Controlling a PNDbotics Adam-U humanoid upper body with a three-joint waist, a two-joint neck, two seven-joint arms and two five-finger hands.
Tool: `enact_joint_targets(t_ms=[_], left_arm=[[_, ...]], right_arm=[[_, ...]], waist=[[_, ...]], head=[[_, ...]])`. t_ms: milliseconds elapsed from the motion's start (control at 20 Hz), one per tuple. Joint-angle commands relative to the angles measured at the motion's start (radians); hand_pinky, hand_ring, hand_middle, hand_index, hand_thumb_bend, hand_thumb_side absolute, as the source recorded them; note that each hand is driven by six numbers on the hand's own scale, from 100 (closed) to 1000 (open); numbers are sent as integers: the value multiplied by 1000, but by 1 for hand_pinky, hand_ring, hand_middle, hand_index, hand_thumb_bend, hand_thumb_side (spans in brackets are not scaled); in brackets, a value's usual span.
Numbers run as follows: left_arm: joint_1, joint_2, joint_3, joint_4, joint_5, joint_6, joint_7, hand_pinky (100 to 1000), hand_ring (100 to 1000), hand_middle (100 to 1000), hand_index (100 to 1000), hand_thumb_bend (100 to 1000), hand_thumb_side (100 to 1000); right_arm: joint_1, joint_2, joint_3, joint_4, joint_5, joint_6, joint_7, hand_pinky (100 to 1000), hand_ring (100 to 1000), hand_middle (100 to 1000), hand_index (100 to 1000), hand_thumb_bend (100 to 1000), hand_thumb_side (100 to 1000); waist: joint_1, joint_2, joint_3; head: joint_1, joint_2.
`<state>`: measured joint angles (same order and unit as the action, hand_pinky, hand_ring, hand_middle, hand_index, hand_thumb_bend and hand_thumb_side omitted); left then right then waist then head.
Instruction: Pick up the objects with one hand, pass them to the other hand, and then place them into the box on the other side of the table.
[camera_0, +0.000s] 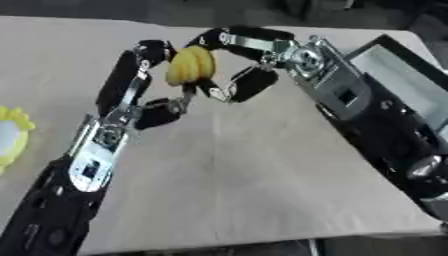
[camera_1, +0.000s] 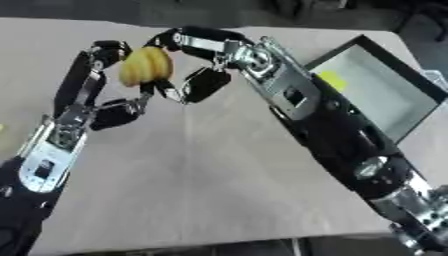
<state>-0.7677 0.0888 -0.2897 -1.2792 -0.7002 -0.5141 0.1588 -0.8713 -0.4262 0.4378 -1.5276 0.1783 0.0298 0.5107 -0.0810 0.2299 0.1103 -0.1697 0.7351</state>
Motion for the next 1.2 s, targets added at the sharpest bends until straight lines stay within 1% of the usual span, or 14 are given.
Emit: enact_joint_targets(t_ms=[50, 200, 400, 450, 550, 600, 650, 700, 750, 800, 850, 950, 1100, 1200], left_arm=[[-18, -9, -3, -21, 13, -16, 9, 623, 515, 487, 589, 100, 243], [-15, -11, -3, -15, 11, -20, 10, 626, 516, 488, 592, 100, 237], [-13, -13, -2, -6, 6, -9, 4, 629, 519, 493, 604, 100, 168], [-12, -13, -2, -5, 4, -5, 2, 636, 527, 504, 622, 100, 100], [-12, -11, -1, 0, -10, 12, -9, 666, 561, 553, 683, 100, 100], [-11, -11, 1, 5, -18, 26, -14, 692, 597, 609, 755, 180, 100], [-11, -10, 2, 11, -28, 44, -20, 734, 656, 681, 831, 361, 183], [-11, -10, 6, 17, -44, 69, -25, 750, 678, 706, 857, 426, 250], [-11, -10, 9, 23, -60, 96, -28, 773, 707, 740, 894, 535, 392], [-11, -10, 12, 27, -77, 124, -28, 783, 716, 748, 905, 594, 482], [-11, -10, 15, 29, -92, 150, -23, 785, 716, 749, 912, 617, 588], [-9, -11, 21, 34, -110, 205, -1, 784, 715, 748, 919, 639, 682], [-5, -9, 28, 38, -109, 284, 45, 778, 707, 742, 919, 649, 752], [-3, -6, 31, 38, -99, 319, 70, 774, 701, 737, 916, 641, 757]], right_arm=[[-11, -5, -8, 5, -24, 18, -29, 997, 915, 609, 660, 100, 100], [-8, -3, -6, 6, -77, 40, -62, 996, 899, 581, 627, 100, 100], [-4, -6, -6, 5, -129, 68, -66, 996, 881, 550, 598, 100, 100], [-4, -7, -8, 4, -138, 72, -65, 996, 878, 544, 591, 100, 100], [-3, -8, -12, 5, -153, 80, -62, 993, 872, 538, 585, 100, 100], [-2, -9, -14, 3, -158, 81, -60, 992, 870, 537, 584, 100, 100], [-2, -11, -16, 1, -161, 82, -58, 990, 868, 535, 583, 100, 100], [-3, -14, -18, -2, -161, 82, -57, 989, 867, 535, 584, 100, 100], [-3, -16, -20, -5, -161, 82, -57, 989, 867, 535, 585, 100, 100], [-2, -18, -22, -8, -162, 83, -57, 989, 867, 536, 586, 100, 100], [-1, -19, -23, -11, -163, 84, -59, 989, 867, 535, 586, 100, 100], [1, -22, -25, -16, -165, 86, -60, 988, 867, 536, 588, 100, 100], [5, -28, -29, -23, -169, 90, -65, 988, 866, 536, 589, 100, 100], [9, -33, -31, -28, -173, 92, -67, 989, 867, 537, 590, 100, 100]], waist=[[5, -13, 0], [5, -12, 1], [5, -11, -1], [5, -11, -1], [6, -11, -2], [6, -11, -2], [7, -11, -3], [7, -12, -3], [7, -12, -3], [7, -13, -4], [7, -13, -4], [7, -14, -5], [7, -16, -8], [8, -17, -10]], head=[[-6, -12], [-8, -11], [-5, -10], [-5, -10], [-6, -8], [-5, -7], [-4, -7], [-2, -6], [-1, -7], [1, -6], [3, -6], [6, -5], [9, -4], [12, -3]])
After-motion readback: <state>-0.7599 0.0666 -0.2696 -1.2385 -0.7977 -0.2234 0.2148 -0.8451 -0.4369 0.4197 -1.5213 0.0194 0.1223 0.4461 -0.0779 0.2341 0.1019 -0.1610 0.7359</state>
